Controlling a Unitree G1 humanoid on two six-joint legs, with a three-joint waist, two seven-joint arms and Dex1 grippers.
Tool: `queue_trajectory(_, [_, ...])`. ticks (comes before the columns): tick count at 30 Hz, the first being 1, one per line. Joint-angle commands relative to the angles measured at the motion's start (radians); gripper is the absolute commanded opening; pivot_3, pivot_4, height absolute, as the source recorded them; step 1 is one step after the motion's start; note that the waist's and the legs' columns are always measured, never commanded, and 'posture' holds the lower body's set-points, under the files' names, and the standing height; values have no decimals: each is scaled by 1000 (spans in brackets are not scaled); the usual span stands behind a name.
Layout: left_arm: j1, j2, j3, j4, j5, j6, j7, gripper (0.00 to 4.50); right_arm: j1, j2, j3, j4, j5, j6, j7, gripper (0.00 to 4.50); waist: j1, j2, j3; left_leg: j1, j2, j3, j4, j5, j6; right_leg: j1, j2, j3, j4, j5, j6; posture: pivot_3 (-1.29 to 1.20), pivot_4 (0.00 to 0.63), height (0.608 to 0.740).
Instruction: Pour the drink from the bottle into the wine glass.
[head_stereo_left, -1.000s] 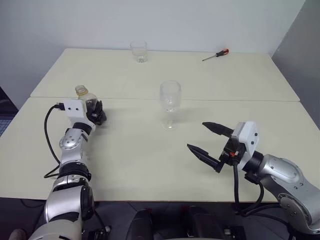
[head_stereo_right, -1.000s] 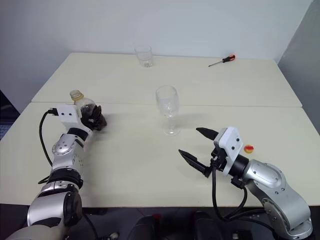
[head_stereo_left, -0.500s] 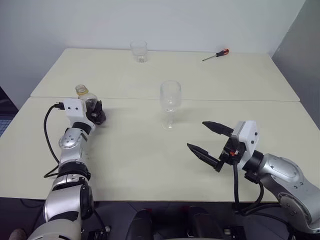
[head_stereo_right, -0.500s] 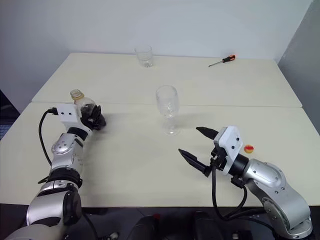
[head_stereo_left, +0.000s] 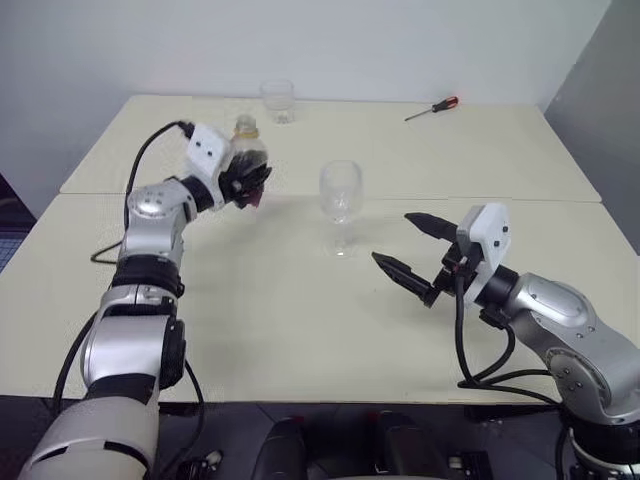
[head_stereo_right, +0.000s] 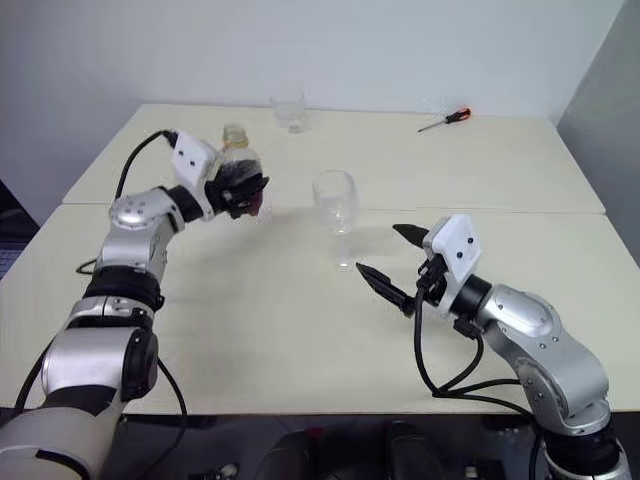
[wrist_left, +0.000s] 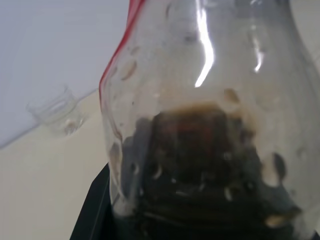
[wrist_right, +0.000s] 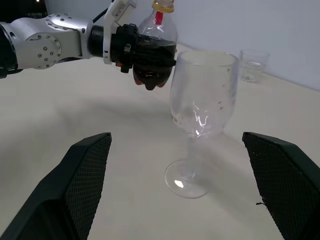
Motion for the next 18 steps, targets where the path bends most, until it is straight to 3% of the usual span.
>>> queue_trajectory(1, [-98, -17, -25, 34, 19, -64, -72, 1815, -84, 26, -50, 2, 48, 66, -61, 4500, -1, 0, 0, 0, 0, 0, 0, 0, 0, 0, 0, 0, 1, 0, 0, 0, 150, 740])
queue_trajectory(7, [-188, -41, -53, 130, 54, -154, -135, 1815, -214, 58, -111, 17, 135, 180, -138, 4500, -1, 0, 0, 0, 0, 1, 0, 0, 0, -1, 0, 1, 1, 0, 0, 0, 150, 740])
queue_trajectory(18, [-261, -48, -116, 231, 169, -307, -125, 1815, -272, 56, -89, 36, 114, 212, -183, 4500, 1, 0, 0, -1, 0, 0, 0, 0, 1, -2, 0, 0, 2, 0, 0, 0, 150, 740])
